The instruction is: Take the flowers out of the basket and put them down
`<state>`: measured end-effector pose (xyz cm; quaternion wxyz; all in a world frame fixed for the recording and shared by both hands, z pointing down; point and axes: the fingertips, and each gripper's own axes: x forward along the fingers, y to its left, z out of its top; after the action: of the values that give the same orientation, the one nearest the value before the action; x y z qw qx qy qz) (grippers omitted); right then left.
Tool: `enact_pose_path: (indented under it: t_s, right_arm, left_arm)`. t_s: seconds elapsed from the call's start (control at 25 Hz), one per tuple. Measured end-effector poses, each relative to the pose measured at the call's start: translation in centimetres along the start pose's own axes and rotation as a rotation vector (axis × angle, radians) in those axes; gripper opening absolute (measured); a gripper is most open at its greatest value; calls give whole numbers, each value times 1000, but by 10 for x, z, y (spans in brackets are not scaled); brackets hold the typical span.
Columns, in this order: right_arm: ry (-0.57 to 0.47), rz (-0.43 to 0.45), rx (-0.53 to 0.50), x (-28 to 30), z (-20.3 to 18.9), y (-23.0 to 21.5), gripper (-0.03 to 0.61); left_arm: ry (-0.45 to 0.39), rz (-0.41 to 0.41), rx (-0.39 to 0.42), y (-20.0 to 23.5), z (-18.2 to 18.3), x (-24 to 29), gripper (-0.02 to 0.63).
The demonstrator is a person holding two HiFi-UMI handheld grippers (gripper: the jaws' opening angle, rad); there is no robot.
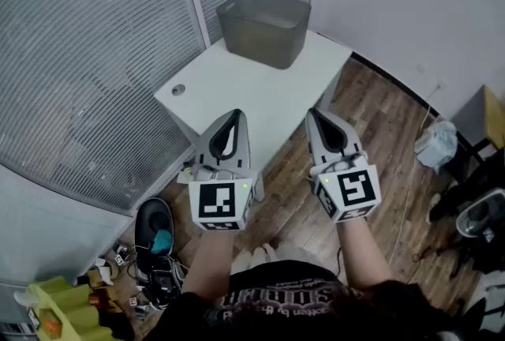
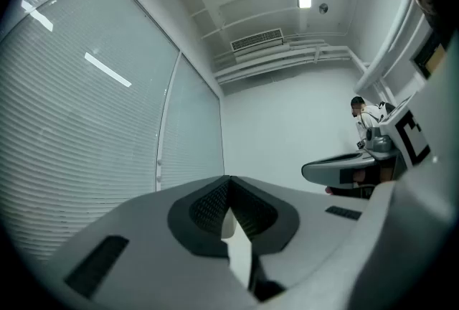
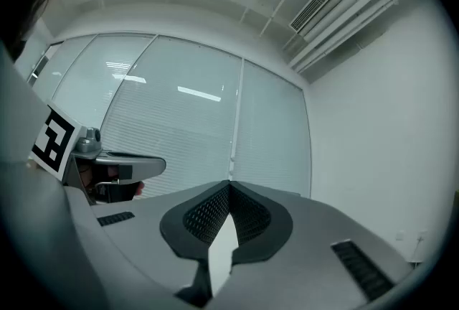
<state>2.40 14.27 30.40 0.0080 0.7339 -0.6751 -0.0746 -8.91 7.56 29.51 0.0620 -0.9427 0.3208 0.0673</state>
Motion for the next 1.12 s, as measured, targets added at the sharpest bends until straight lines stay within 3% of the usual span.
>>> enact_pose_path:
  t_s: [0.48, 1.12]
  right_arm:
    - [-28, 8, 25, 0, 2, -16, 28]
    - [-24, 100, 24, 8, -8, -48, 28]
  left_arm:
    - [-3, -2, 11, -14, 1, 10, -2]
    - [6, 51, 19, -36, -6, 25, -2]
